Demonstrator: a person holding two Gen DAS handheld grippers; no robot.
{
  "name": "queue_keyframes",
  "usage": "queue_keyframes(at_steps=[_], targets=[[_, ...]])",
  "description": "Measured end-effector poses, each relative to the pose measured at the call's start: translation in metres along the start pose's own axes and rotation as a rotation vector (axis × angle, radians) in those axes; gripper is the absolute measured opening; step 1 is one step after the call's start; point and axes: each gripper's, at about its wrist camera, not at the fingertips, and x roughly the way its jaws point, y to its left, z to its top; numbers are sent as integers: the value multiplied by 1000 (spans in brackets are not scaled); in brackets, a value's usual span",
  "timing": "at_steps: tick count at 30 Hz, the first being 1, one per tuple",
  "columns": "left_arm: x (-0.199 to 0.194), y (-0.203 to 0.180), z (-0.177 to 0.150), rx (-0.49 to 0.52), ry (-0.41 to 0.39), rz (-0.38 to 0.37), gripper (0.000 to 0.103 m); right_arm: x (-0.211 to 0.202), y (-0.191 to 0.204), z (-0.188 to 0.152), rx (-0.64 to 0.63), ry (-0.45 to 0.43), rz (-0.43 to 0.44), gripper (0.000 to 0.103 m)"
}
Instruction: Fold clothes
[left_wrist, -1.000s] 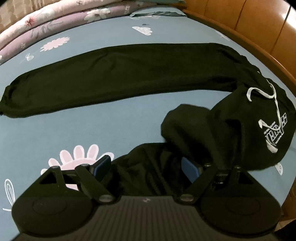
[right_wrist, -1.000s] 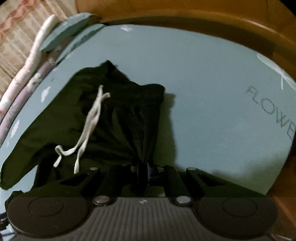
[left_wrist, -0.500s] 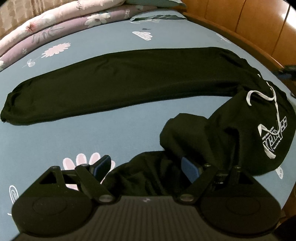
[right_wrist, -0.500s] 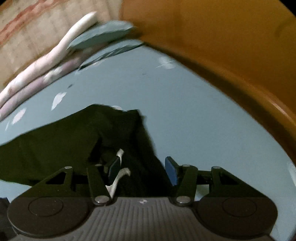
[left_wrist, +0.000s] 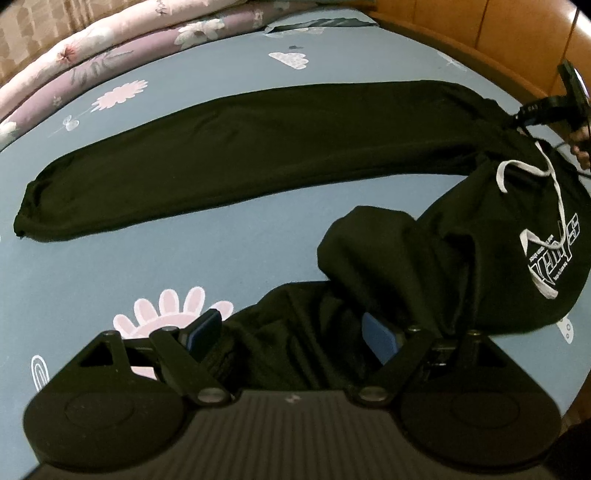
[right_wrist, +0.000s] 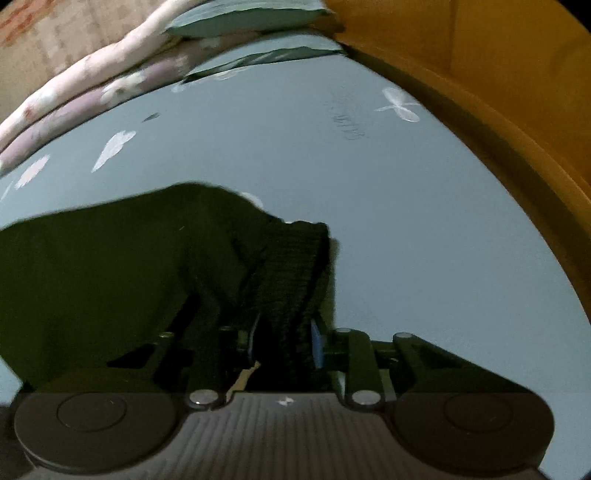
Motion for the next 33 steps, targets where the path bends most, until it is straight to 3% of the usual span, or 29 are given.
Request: queue_keyframes(at_steps=[4,6,8,11,17,19,20,21,22,23,25,28,29,33], targets=[[-2,-3,3,8,-8,-3,83,-1,-17,0,87,-22,-24,35],[-2,-4,4,12,-12,-5,83,-8,-20,-4,108,-33,-29,48],[-1,-4,5,12,-14,-7,83,-27,-15,-8,93,-57,-49,51],[1,-5,7,12,-17,-11,83,-63,-8,-21,71,-93,-10,56],[5,-6,11,17,-22,-31,83,-92,17,-70,26,-28,106,59],[7,-6,10,18,-18,-37,83,-82,17,-85,25,20,91,59],[7,-5,10,17,-18,-38,83,-75,15,-90,39,40,67,59],[8,-4,10,16,-18,-38,83,-70,11,-95,55,52,44,51],[8,-4,10,14,-17,-38,83,-70,6,-99,59,48,21,43],[7,-3,9,11,-18,-38,83,-72,3,-101,60,43,-1,28],[5,1,7,0,-21,-39,83,-79,0,-103,85,40,-30,26],[4,5,6,-16,-29,-30,83,-95,3,-102,144,21,-29,43],[3,6,7,-22,-33,-29,83,-101,8,-102,144,5,-20,56],[2,8,8,-32,-48,-37,83,-114,26,-102,173,-39,55,64]])
